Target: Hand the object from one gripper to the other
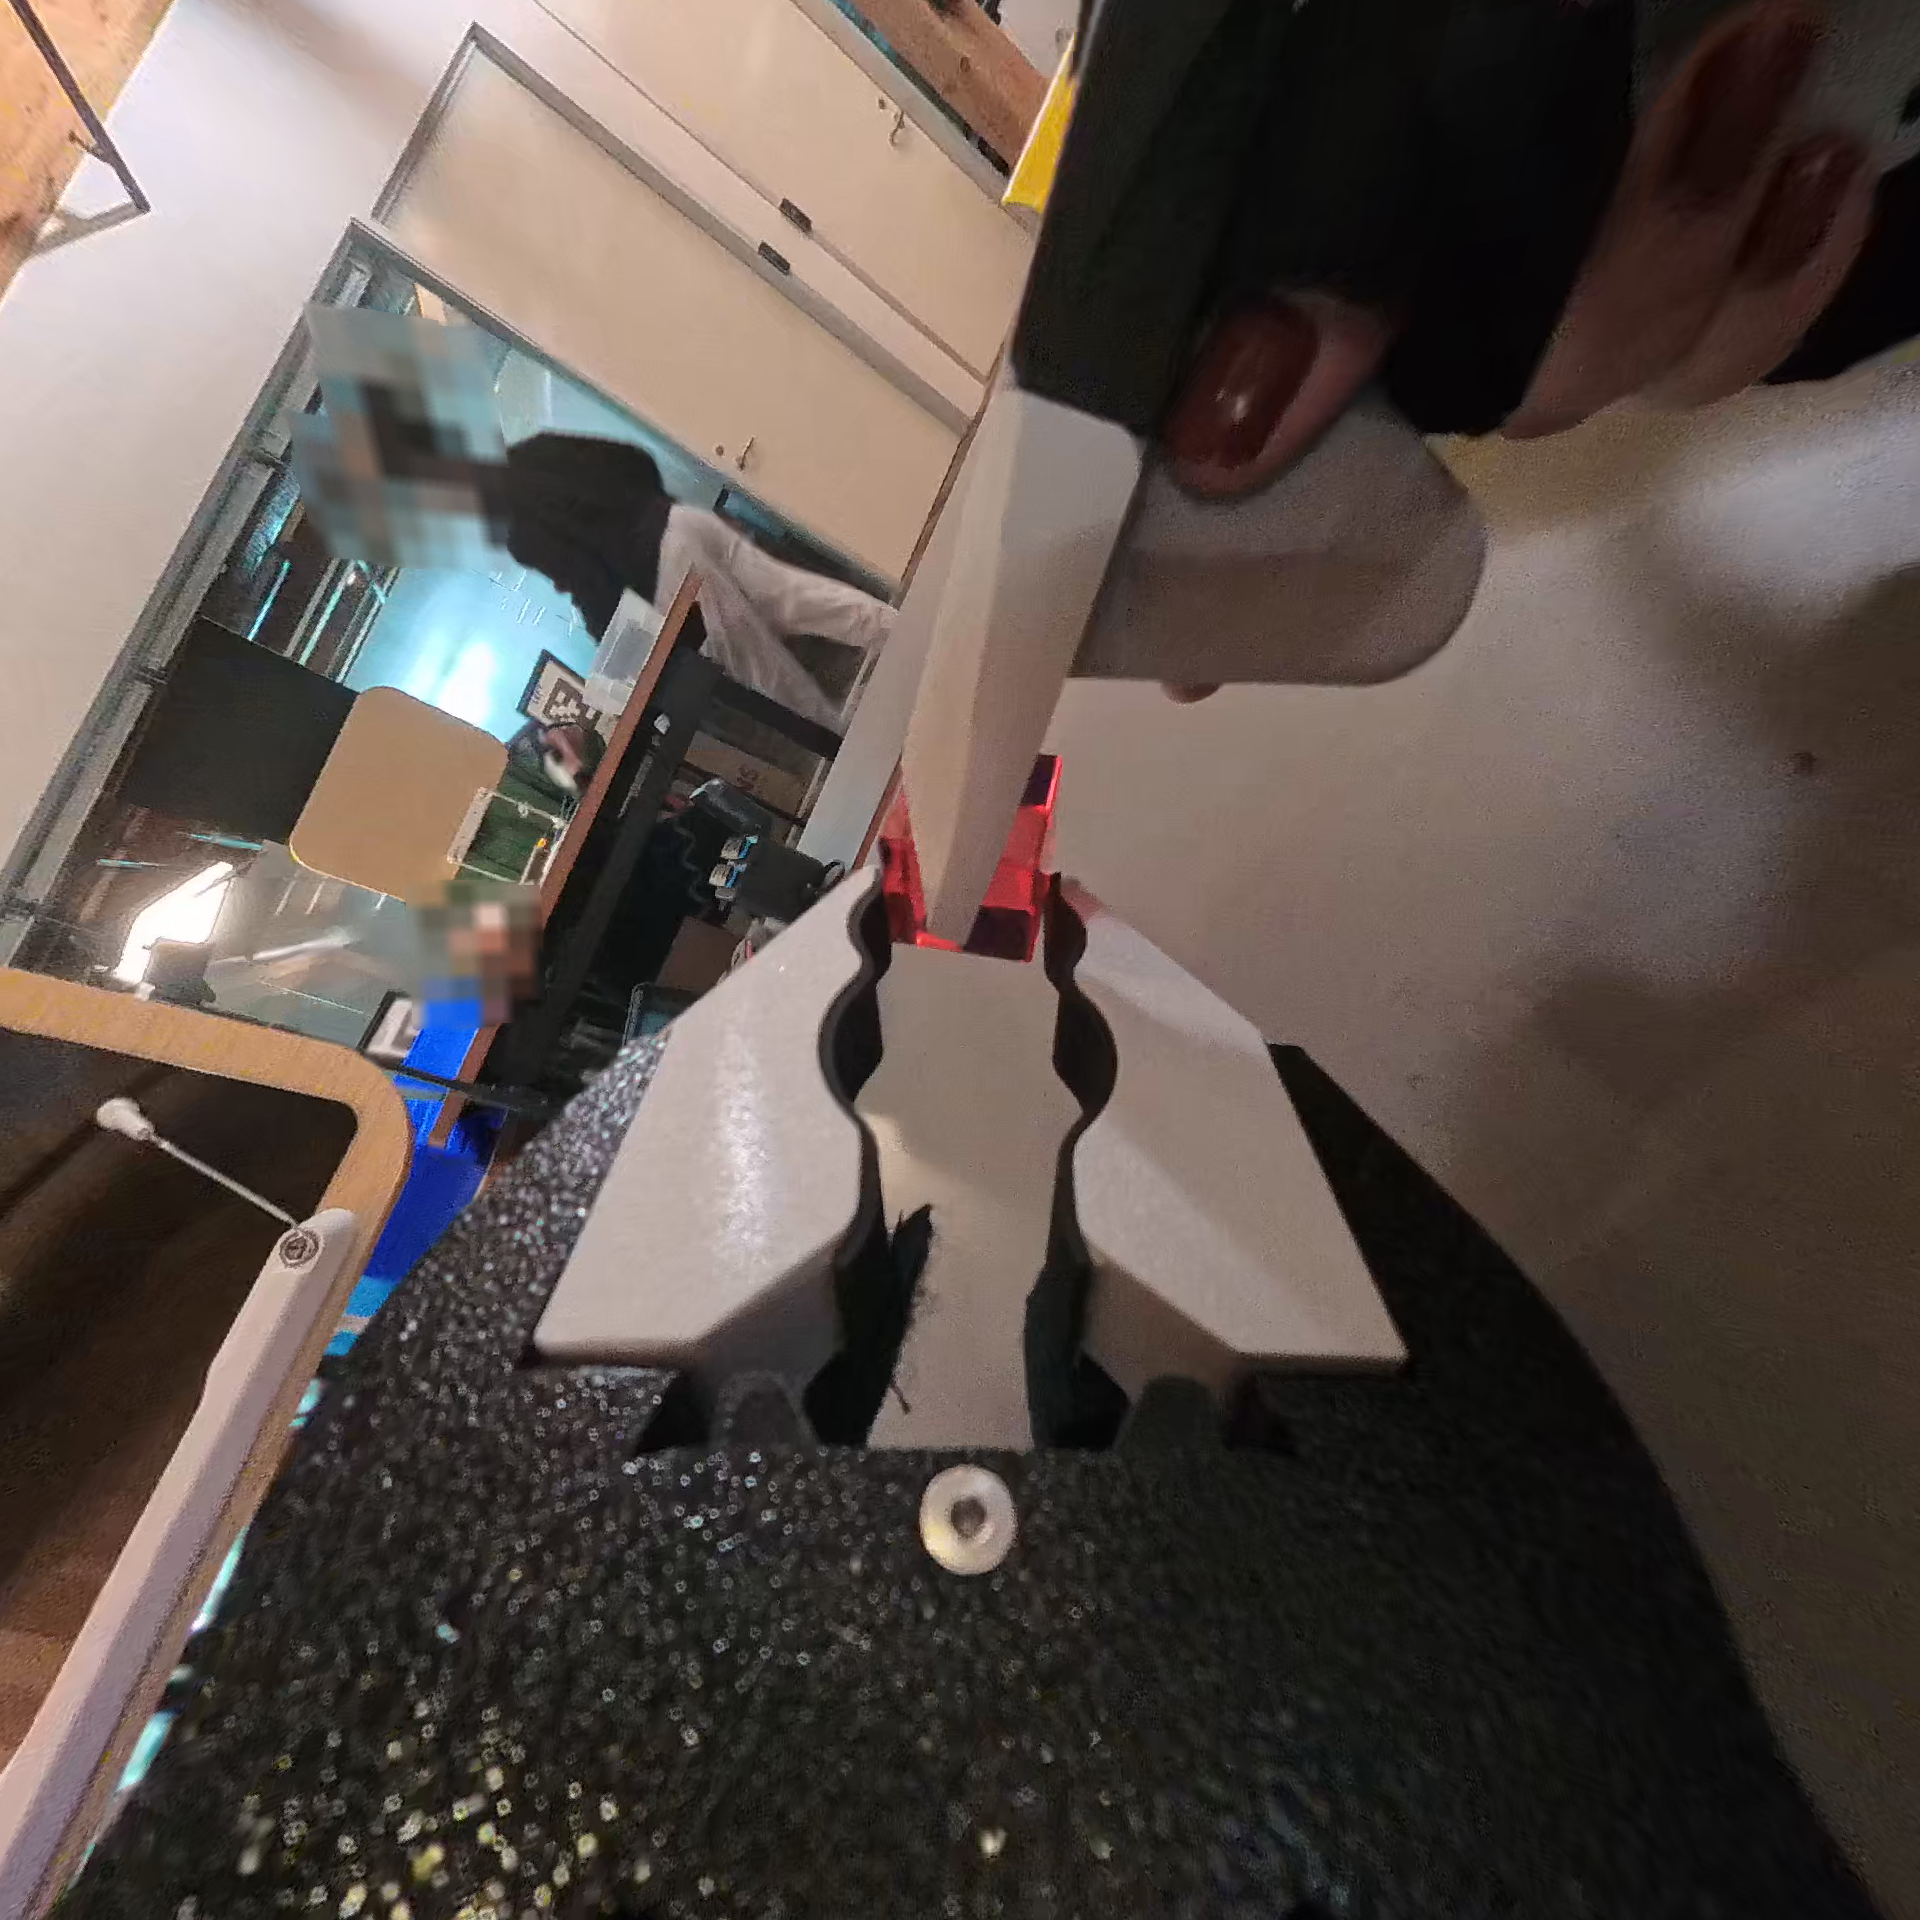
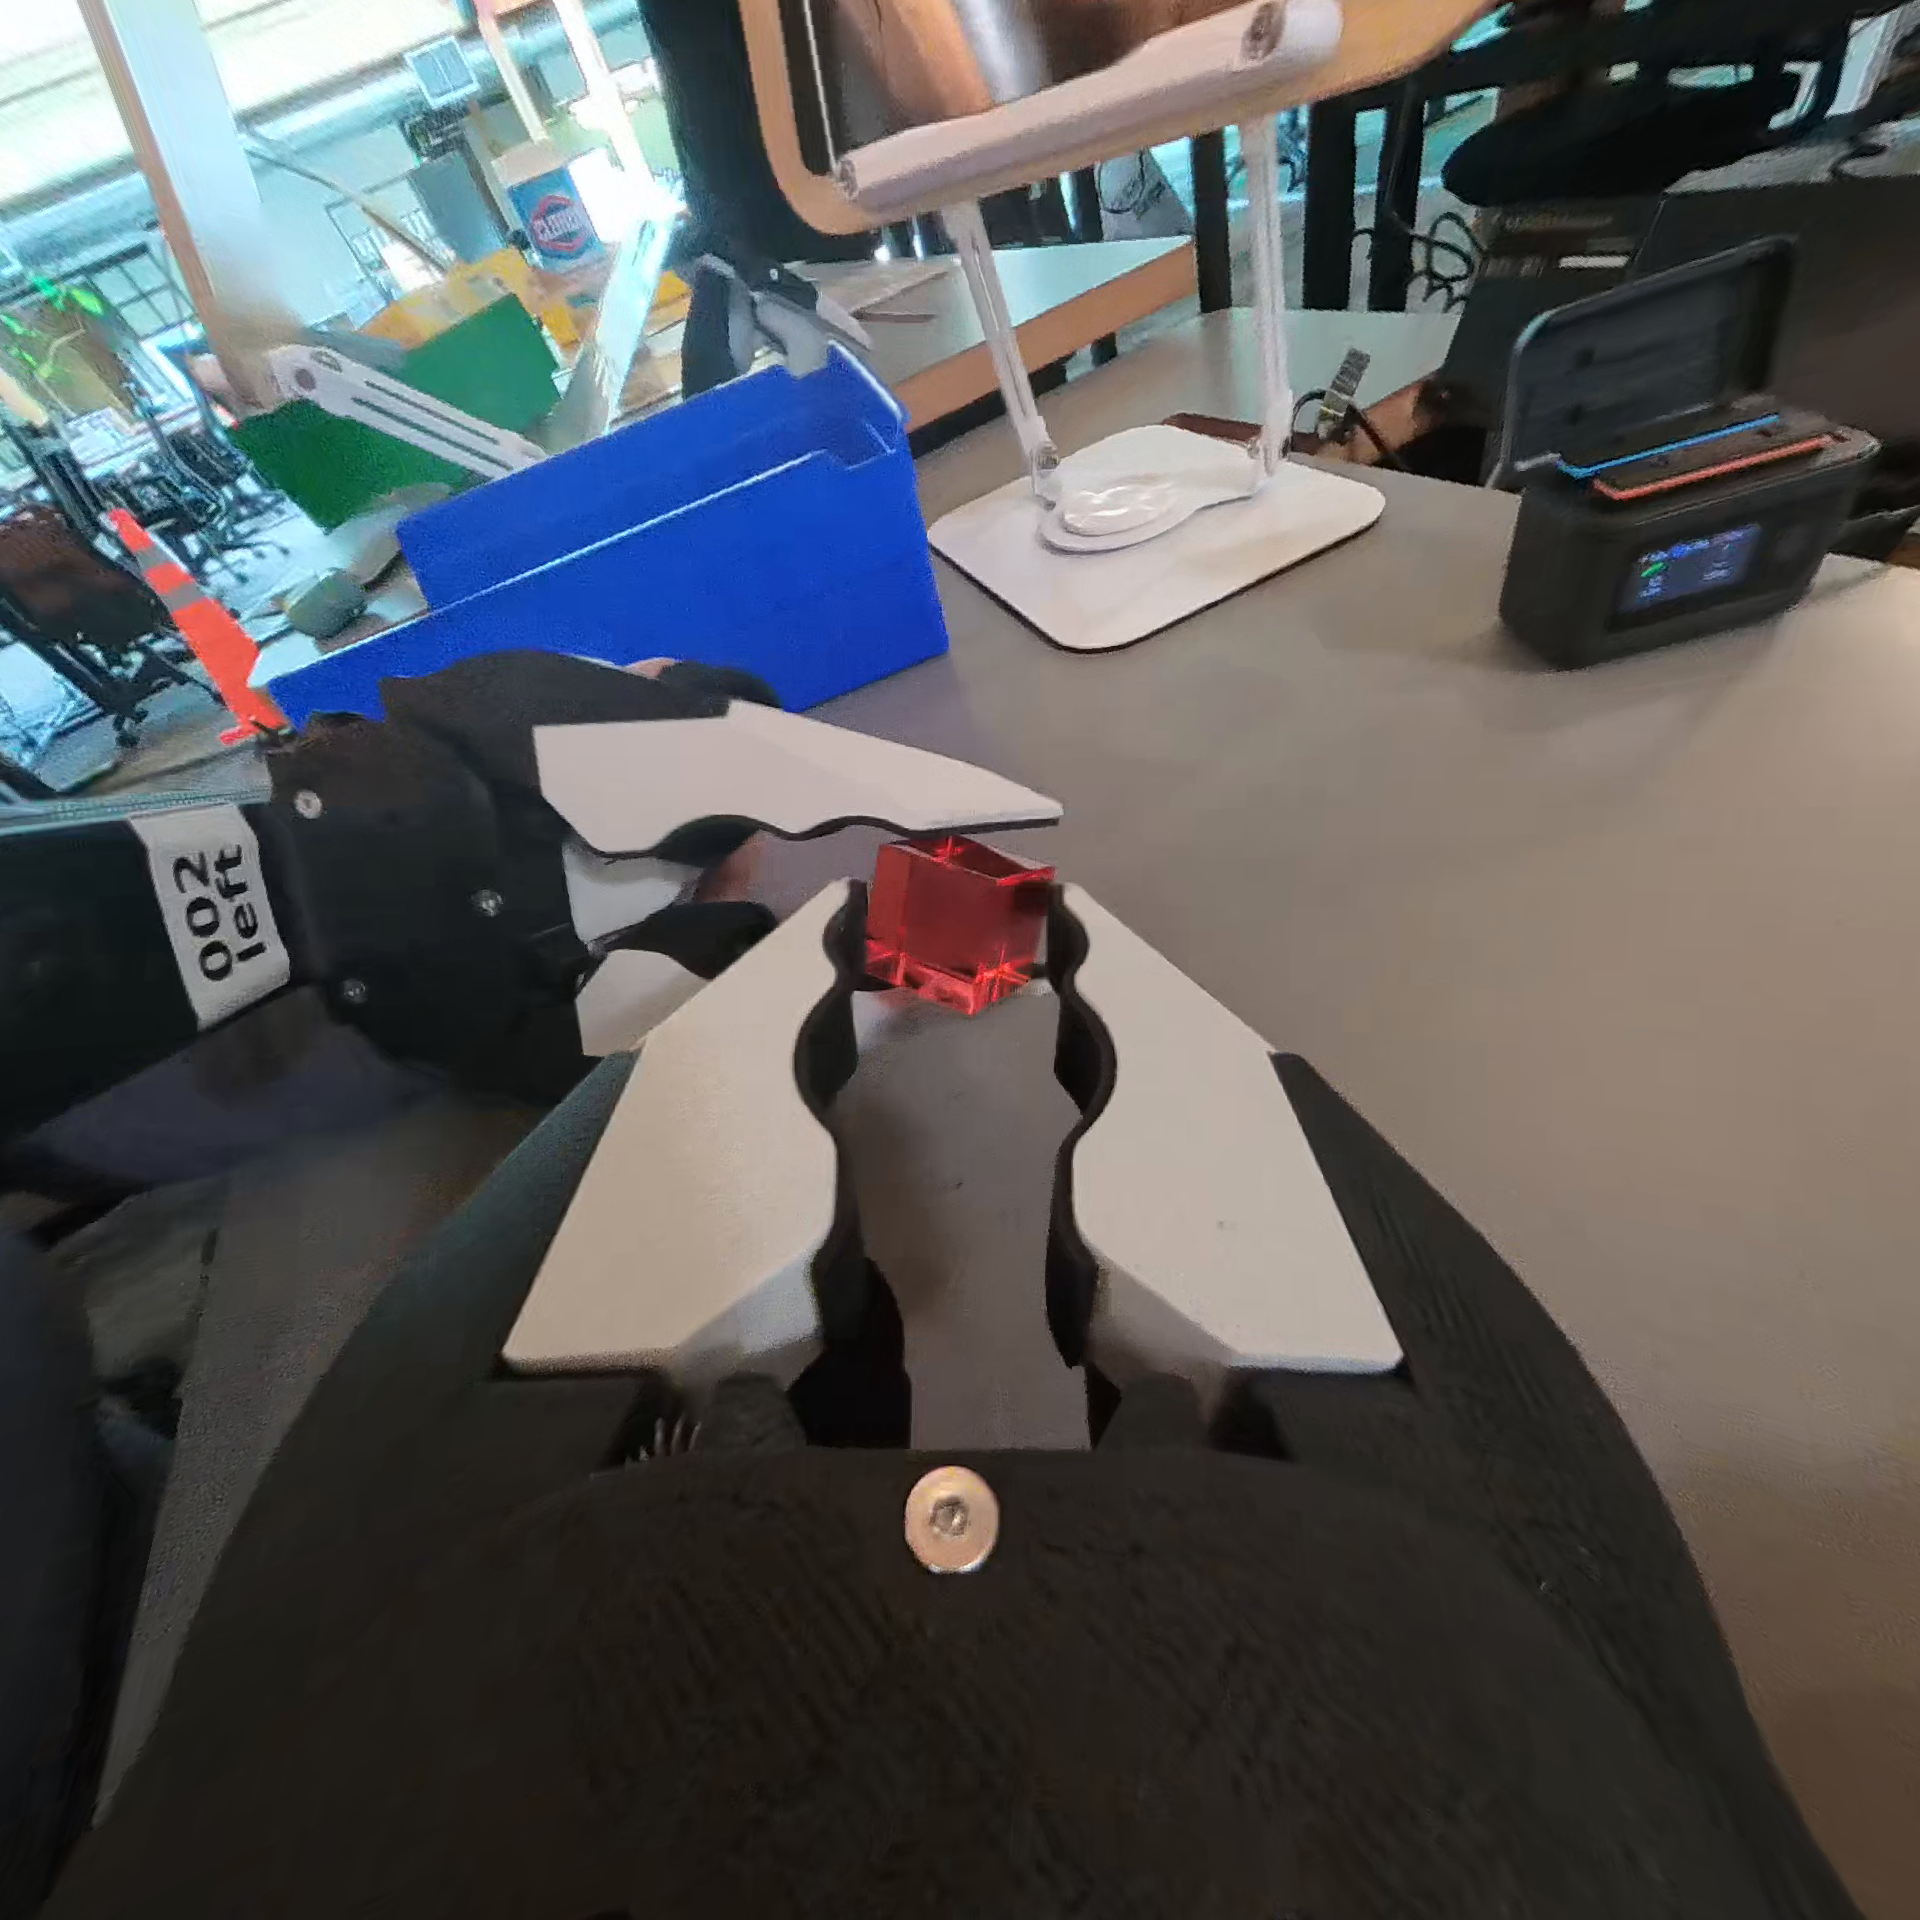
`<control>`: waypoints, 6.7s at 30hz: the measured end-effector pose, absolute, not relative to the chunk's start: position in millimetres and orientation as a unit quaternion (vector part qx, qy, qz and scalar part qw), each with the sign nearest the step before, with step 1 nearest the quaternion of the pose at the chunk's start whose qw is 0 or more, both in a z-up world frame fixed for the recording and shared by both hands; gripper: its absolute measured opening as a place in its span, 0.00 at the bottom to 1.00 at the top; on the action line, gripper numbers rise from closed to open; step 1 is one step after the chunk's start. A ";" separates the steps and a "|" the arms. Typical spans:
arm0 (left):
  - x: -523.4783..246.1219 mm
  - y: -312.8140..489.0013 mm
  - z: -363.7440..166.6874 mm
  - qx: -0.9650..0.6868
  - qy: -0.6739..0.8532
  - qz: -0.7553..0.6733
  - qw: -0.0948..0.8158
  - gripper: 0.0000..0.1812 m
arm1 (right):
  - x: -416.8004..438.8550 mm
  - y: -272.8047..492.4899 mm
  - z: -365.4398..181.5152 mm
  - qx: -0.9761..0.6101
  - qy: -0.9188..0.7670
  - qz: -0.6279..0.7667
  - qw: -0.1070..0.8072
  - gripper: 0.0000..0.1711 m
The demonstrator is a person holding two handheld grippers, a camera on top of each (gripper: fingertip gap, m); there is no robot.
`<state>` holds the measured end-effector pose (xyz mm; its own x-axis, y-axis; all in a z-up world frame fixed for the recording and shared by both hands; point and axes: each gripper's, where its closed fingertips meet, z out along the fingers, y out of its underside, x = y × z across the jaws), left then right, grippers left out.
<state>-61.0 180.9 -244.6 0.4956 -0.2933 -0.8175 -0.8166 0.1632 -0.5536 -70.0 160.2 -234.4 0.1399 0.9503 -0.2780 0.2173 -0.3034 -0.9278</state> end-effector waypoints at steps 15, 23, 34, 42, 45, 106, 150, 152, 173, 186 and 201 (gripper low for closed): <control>-30.8 144.6 -209.4 -0.546 0.455 0.001 0.703 0.14 | -48.3 114.5 -195.2 -0.535 -0.390 0.739 0.121 0.19; -40.3 150.5 -199.7 -0.643 0.221 -0.455 0.575 0.14 | -43.8 162.7 -193.5 -0.476 -0.506 0.483 0.533 0.46; -26.2 129.9 -174.9 -0.542 0.106 -0.698 0.456 0.14 | -62.5 124.1 -184.2 -0.256 -0.570 0.116 0.772 0.31; -21.2 132.9 -185.2 -0.566 0.121 -0.671 0.463 0.18 | -59.4 136.1 -181.9 -0.330 -0.562 0.195 0.733 0.15; -24.3 142.2 -203.7 -0.631 0.199 -0.537 0.523 0.43 | -60.4 142.8 -193.3 -0.412 -0.565 0.317 0.641 0.15; -19.4 131.0 -182.6 -0.549 0.098 -0.689 0.463 0.14 | -57.5 137.4 -177.2 -0.334 -0.545 0.194 0.744 0.15; -10.8 124.5 -209.7 -0.545 0.466 -0.066 0.694 0.26 | -46.6 94.7 -197.7 -0.521 -0.404 0.749 0.065 0.18; -6.1 114.0 -202.1 -0.507 0.481 -0.060 0.712 0.18 | -44.1 87.8 -200.7 -0.516 -0.413 0.750 0.038 0.18; -39.5 162.3 -221.3 -0.630 0.388 0.091 0.666 0.26 | -66.6 137.9 -229.3 -0.626 -0.494 0.484 0.360 0.19; -75.4 177.6 -212.3 -0.638 0.284 0.027 0.715 0.35 | 121.4 217.5 -131.4 -0.721 -0.326 0.177 0.584 0.19; -75.6 179.6 -214.5 -0.650 0.264 -0.009 0.713 0.34 | 153.7 218.3 -100.8 -0.663 -0.258 0.107 0.695 0.33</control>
<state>-75.6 179.6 -214.5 0.8605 -0.3563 -0.3641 -0.3298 0.1552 -0.9312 153.7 218.3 -100.8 0.8442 0.4902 0.2169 0.1938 0.0983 -0.9761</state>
